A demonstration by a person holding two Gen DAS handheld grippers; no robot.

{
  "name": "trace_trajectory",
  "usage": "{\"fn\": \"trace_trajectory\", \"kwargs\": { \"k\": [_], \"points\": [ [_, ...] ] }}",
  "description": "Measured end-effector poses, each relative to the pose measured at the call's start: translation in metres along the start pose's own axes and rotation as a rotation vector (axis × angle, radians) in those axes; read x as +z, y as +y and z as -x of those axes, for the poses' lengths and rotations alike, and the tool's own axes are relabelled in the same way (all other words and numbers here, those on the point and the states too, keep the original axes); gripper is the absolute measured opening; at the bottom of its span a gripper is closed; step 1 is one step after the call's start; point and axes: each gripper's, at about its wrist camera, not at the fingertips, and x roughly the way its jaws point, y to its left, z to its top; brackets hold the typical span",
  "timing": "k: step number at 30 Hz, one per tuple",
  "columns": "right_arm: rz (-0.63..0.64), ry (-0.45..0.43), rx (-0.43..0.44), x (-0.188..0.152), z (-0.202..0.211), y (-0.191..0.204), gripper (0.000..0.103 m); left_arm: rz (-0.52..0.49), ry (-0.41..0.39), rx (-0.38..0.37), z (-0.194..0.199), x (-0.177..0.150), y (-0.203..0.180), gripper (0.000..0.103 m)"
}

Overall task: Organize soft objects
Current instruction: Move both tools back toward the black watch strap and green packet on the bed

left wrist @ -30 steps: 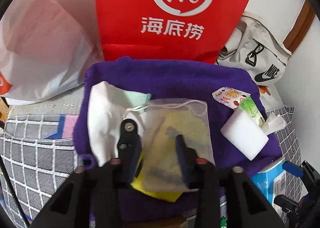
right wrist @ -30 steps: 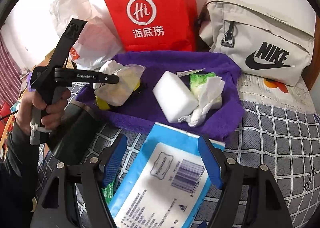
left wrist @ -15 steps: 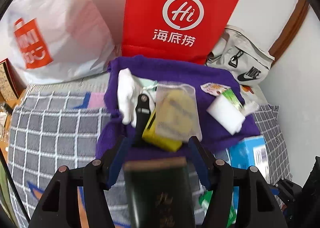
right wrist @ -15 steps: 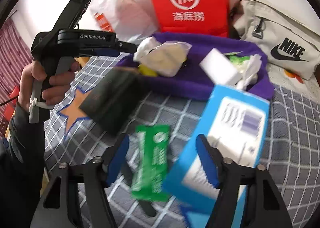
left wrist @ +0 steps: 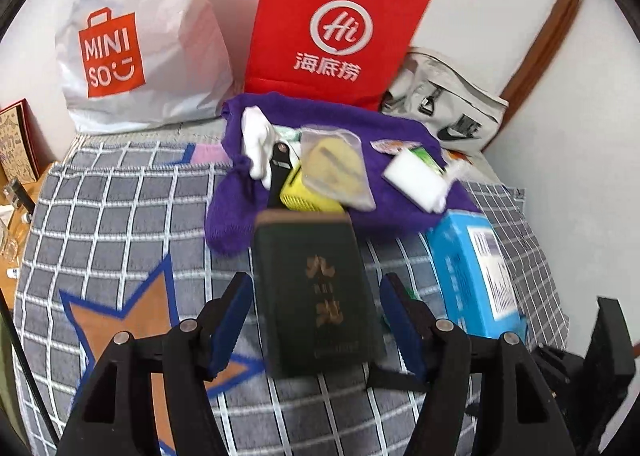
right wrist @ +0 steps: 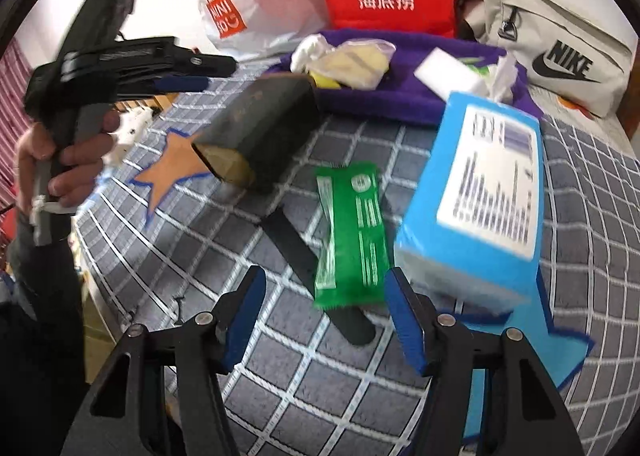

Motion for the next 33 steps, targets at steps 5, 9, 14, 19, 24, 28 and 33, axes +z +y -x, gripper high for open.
{"fn": "trace_trajectory", "kwargs": {
  "k": [5, 9, 14, 19, 24, 28, 33],
  "points": [
    [-0.008, -0.022, -0.048, -0.008, -0.015, 0.0, 0.061, -0.022, 0.02, 0.02, 0.006, -0.03, -0.001, 0.065],
    [-0.023, -0.105, -0.102, -0.012, -0.024, 0.006, 0.061, -0.001, 0.05, 0.033, 0.008, -0.054, 0.005, 0.065],
    [-0.072, -0.115, -0.119, -0.014, -0.043, 0.008, 0.061, 0.027, 0.097, 0.054, 0.007, -0.079, 0.012, 0.065],
    [-0.085, -0.141, -0.143, -0.015, -0.042, 0.007, 0.031, 0.052, 0.129, 0.058, 0.004, -0.092, 0.011, 0.065],
    [-0.072, -0.137, -0.095, -0.021, -0.029, 0.006, 0.001, 0.049, 0.133, 0.06, 0.005, -0.094, 0.0, 0.065],
    [-0.067, -0.144, -0.06, -0.034, -0.016, 0.005, 0.001, 0.035, 0.125, 0.065, 0.011, -0.098, -0.011, 0.065],
    [-0.001, -0.183, -0.054, -0.033, -0.006, 0.014, 0.005, 0.036, 0.116, 0.079, 0.019, -0.107, -0.02, 0.065]
  ]
}}
